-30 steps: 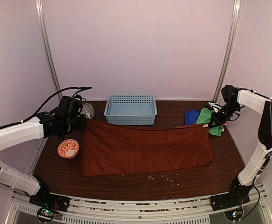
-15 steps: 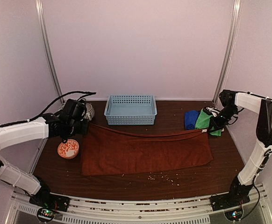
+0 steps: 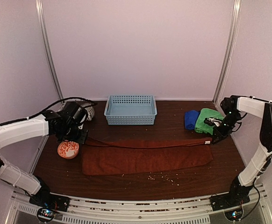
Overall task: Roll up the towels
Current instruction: Fold the towel at the center of the board.
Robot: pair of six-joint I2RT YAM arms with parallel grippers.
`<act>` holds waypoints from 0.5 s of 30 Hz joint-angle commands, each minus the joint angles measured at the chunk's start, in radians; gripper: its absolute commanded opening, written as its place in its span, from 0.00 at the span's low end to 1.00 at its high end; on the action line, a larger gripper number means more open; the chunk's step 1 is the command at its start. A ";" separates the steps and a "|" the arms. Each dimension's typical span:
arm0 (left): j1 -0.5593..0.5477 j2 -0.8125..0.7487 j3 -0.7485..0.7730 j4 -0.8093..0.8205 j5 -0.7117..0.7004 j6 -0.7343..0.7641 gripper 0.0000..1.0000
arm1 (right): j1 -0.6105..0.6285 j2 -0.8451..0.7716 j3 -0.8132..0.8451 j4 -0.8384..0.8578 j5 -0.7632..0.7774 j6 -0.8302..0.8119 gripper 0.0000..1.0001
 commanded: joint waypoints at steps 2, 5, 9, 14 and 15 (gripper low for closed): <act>0.008 0.021 0.024 -0.123 0.107 -0.018 0.00 | -0.004 -0.041 -0.026 -0.072 0.028 -0.047 0.01; 0.008 0.031 0.026 -0.151 0.123 -0.017 0.00 | -0.004 -0.048 -0.035 -0.094 0.031 -0.062 0.02; 0.007 0.035 0.033 -0.186 0.143 -0.016 0.00 | -0.004 -0.065 -0.059 -0.095 0.048 -0.072 0.01; 0.008 0.031 0.038 -0.232 0.179 0.000 0.00 | -0.004 -0.075 -0.083 -0.104 0.057 -0.088 0.01; 0.008 0.029 0.033 -0.239 0.185 0.004 0.00 | -0.004 -0.078 -0.086 -0.104 0.057 -0.092 0.01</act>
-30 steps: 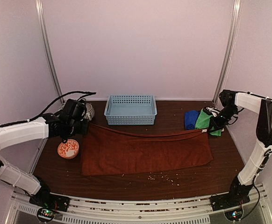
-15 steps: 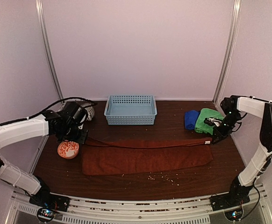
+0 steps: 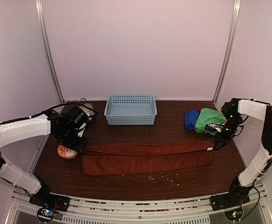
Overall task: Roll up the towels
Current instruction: Fold the towel at the center of the board.
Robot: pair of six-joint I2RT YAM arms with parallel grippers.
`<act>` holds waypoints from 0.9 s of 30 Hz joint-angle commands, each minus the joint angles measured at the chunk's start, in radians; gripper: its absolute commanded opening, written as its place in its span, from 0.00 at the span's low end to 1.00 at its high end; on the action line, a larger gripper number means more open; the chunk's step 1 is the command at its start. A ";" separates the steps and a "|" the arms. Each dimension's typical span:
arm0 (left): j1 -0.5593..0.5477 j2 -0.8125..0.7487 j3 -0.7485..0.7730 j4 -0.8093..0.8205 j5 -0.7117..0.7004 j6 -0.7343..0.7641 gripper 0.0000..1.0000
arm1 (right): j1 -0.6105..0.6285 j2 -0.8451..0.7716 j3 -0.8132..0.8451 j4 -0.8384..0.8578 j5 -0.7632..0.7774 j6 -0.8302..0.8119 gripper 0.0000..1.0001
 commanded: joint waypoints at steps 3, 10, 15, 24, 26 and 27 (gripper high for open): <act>0.008 -0.003 0.010 -0.064 0.067 0.024 0.00 | -0.004 -0.032 -0.027 -0.031 0.025 -0.033 0.01; 0.008 -0.019 -0.025 -0.081 0.103 0.056 0.00 | -0.004 -0.041 -0.054 -0.035 0.032 -0.048 0.00; 0.008 -0.043 -0.027 -0.115 0.110 0.060 0.00 | -0.004 -0.046 -0.086 -0.038 0.046 -0.063 0.00; 0.008 -0.090 -0.030 -0.153 0.118 0.037 0.00 | -0.005 -0.085 -0.069 -0.090 0.041 -0.094 0.00; 0.008 -0.088 -0.032 -0.155 0.117 0.033 0.00 | -0.006 -0.086 -0.081 -0.081 0.042 -0.096 0.00; 0.007 -0.084 -0.036 -0.155 0.115 0.029 0.00 | -0.006 -0.084 -0.088 -0.073 0.043 -0.096 0.00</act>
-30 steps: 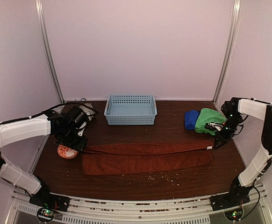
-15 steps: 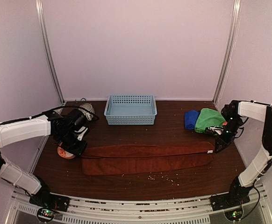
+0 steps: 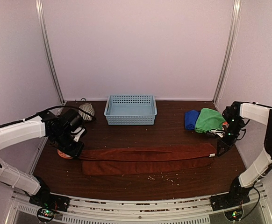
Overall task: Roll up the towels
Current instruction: Fold the towel at the center of the board.
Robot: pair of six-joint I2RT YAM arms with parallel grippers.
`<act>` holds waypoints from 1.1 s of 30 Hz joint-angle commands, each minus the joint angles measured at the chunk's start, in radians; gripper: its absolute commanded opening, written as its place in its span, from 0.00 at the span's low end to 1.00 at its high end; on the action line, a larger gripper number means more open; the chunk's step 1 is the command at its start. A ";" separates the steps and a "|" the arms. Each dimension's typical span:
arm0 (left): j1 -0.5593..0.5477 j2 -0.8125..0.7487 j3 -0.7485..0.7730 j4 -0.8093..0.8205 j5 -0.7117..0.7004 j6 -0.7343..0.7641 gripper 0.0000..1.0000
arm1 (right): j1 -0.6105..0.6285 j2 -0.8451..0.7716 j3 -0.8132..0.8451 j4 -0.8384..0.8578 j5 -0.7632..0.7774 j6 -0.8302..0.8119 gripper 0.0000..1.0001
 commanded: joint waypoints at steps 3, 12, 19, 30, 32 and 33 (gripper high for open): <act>0.005 0.014 -0.030 -0.029 0.017 -0.020 0.00 | -0.005 0.000 -0.024 -0.007 0.014 -0.024 0.00; -0.030 0.048 -0.073 -0.029 -0.013 -0.053 0.00 | -0.008 0.018 -0.055 0.022 0.027 -0.038 0.00; -0.080 0.126 -0.087 -0.010 -0.021 -0.064 0.00 | -0.007 0.052 -0.087 0.076 0.016 -0.035 0.00; -0.106 0.110 -0.052 -0.055 0.020 -0.058 0.26 | -0.009 0.043 -0.059 0.064 0.006 -0.068 0.30; -0.106 0.069 0.000 -0.098 0.016 -0.062 0.33 | -0.012 0.000 -0.020 0.044 0.022 -0.068 0.36; -0.106 0.051 0.032 -0.119 0.014 -0.062 0.36 | -0.013 -0.019 0.008 0.033 0.024 -0.063 0.37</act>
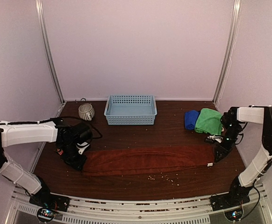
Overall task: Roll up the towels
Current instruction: Fold the towel at the center of the board, then smooth out the towel at the center of the board.
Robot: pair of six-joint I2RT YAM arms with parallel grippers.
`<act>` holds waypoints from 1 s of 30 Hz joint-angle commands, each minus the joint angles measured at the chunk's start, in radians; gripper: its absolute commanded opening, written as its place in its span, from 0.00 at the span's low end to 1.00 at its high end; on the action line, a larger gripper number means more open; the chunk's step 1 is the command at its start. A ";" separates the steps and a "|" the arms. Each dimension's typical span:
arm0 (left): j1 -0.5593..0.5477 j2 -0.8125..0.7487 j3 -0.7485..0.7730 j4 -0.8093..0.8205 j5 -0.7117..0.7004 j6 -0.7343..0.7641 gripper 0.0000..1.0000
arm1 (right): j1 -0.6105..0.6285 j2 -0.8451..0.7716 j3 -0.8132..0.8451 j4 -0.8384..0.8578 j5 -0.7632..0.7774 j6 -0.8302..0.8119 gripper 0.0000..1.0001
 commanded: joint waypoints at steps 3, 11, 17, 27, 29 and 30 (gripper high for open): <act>-0.006 -0.123 0.204 -0.105 0.013 -0.001 0.41 | -0.008 -0.111 0.176 -0.088 -0.019 0.007 0.39; -0.005 -0.027 0.213 0.104 -0.061 0.003 0.40 | 0.038 -0.105 0.194 0.079 -0.136 0.140 0.34; -0.003 0.097 0.178 0.268 -0.144 -0.017 0.26 | 0.098 -0.047 0.084 0.272 -0.169 0.217 0.28; -0.005 0.268 0.131 0.388 -0.184 -0.031 0.20 | 0.050 0.060 0.013 0.447 0.094 0.248 0.25; -0.005 0.305 0.126 0.418 -0.197 -0.027 0.19 | 0.017 0.081 0.019 0.452 0.116 0.229 0.24; -0.005 0.325 0.127 0.433 -0.199 -0.022 0.18 | 0.002 0.092 0.022 0.455 0.119 0.222 0.24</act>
